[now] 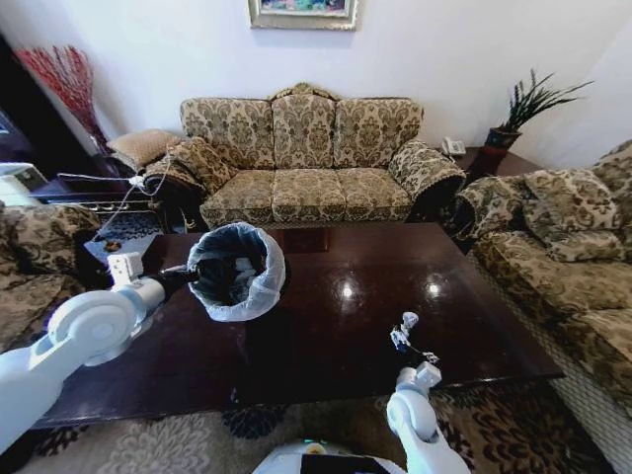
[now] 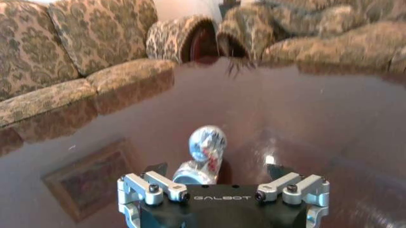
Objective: Move to the front of the table and place the trash on the table into the trash bin.
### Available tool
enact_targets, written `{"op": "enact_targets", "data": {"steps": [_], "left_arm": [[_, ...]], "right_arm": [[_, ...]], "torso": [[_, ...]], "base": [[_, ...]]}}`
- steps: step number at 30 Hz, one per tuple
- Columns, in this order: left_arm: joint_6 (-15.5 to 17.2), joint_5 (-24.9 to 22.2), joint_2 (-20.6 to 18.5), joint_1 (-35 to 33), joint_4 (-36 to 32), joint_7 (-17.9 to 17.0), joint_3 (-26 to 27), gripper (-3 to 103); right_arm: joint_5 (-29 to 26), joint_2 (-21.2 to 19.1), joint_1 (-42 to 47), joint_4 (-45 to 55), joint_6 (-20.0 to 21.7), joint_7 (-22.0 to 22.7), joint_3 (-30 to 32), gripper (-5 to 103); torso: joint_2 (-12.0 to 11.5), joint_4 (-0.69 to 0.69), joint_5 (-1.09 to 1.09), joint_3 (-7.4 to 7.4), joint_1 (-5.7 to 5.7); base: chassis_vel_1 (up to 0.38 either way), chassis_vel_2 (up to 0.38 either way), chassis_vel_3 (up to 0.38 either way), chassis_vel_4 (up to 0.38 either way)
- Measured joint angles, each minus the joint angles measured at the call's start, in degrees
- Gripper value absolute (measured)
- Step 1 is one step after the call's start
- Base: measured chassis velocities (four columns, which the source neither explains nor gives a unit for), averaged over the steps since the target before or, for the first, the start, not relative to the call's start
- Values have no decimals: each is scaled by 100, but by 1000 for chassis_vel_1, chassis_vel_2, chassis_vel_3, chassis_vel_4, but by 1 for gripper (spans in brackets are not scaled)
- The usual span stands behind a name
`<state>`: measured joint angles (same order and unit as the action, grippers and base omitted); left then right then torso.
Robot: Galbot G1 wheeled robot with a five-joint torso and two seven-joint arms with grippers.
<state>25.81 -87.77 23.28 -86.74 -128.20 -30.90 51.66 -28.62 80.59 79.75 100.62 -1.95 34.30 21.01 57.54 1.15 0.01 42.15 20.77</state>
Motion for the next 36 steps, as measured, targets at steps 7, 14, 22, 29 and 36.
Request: {"op": "enact_targets", "data": {"steps": [7, 14, 22, 29, 36], "left_arm": [[-13, 37, 15, -11, 0, 14, 23, 0], [-33, 70, 47, -13, 14, 18, 34, 0], [-70, 101, 105, -30, 39, 41, 30, 0], [-76, 148, 145, -55, 47, 69, 23, 0], [-77, 149, 148, -47, 55, 71, 23, 0]], "right_arm": [[-47, -6, -304, -209, 111, 2, -252, 100], [-136, -17, -460, -422, 147, -49, -356, 97], [-210, -9, -490, -449, 190, -129, -408, 78], [-307, -26, -493, -481, 209, -152, -396, 58], [-311, -15, -474, -465, 197, -149, -401, 38]], "torso": [[0, 3, -4, 0, 0], [0, 2, 0, 0, 0], [0, 2, -1, 0, 0], [0, 2, -1, 0, 0], [0, 1, -1, 0, 0]], "base": [[0, 0, 0, 0], [0, 0, 0, 0], [0, 0, 0, 0], [0, 0, 0, 0], [0, 0, 0, 0]]}}
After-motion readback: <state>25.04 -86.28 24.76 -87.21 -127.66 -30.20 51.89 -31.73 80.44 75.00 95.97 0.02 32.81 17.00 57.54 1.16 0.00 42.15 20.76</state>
